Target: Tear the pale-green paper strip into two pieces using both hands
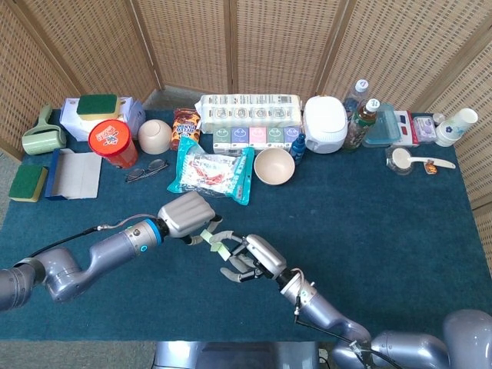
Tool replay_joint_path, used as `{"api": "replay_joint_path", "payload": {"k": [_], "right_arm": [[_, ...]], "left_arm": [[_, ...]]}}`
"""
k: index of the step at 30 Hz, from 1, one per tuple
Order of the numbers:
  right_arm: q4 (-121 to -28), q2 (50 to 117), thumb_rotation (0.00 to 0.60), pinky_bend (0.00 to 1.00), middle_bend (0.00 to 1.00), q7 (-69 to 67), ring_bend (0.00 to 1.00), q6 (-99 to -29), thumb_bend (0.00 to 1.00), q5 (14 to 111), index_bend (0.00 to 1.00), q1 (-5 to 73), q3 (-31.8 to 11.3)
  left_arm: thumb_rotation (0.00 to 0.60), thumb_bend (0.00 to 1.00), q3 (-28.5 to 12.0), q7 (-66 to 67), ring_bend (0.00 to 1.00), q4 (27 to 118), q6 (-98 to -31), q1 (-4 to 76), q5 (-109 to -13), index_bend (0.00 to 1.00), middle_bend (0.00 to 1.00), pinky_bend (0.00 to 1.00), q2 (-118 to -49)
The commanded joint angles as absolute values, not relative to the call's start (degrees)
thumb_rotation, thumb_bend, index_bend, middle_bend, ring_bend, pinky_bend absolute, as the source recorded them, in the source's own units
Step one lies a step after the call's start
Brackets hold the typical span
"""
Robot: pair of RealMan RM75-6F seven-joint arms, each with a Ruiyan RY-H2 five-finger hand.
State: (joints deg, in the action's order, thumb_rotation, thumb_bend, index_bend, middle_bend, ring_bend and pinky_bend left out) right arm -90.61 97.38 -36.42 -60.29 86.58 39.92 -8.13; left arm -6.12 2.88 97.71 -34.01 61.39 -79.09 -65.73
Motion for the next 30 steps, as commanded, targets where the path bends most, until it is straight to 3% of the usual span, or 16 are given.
{"api": "replay_joint_path", "payload": {"k": [1,30], "right_arm": [[-90.6,97.4,0.600,0.77,0.93,-36.3,0.99,-60.3,0.36,86.5,0.30,39.9,-8.1],[-90.6,96.4,0.600,0.77,0.93,-35.9,0.99,-61.2,0.36,86.5,0.34,39.9,-8.6]], "left_arm": [[0.600,0.43,-6.1,2.8,1.00,97.7,-34.0,61.4,-79.1,0.73,1.00,1.00,-65.8],[0.600,0.43,-6.2,-0.7,1.00,98.7,-35.0,60.8,-80.9,0.73,1.00,1.00,-64.2]]}}
